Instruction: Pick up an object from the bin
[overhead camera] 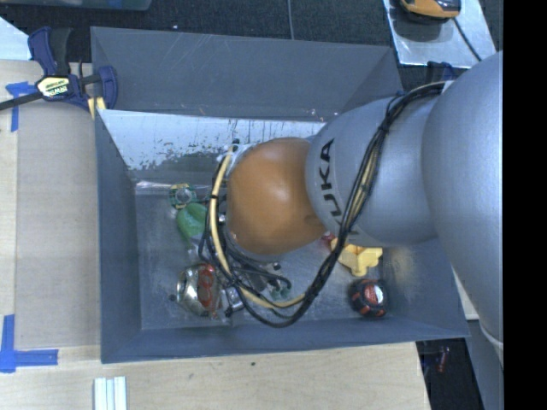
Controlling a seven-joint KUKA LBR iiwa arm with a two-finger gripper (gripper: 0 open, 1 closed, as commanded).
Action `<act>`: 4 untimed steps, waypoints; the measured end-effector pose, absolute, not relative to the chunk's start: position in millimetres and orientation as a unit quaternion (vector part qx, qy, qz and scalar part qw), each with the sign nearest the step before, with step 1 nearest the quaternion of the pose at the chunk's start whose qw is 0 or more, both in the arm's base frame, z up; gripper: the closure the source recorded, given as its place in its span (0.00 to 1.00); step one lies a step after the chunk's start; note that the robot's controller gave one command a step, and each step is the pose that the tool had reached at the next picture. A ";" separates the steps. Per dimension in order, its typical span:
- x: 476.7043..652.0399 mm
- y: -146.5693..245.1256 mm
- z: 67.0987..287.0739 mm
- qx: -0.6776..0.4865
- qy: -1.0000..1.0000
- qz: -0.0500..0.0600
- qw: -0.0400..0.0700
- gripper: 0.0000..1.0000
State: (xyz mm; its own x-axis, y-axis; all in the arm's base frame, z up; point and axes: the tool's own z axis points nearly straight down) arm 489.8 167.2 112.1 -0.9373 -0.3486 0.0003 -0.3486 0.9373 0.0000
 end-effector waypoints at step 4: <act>517.0 127.8 75.8 0.481 -0.877 0.000 -0.008 1.00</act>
Offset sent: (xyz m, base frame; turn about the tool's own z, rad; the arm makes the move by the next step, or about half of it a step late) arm 0.0288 -0.0294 -0.0121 -0.2761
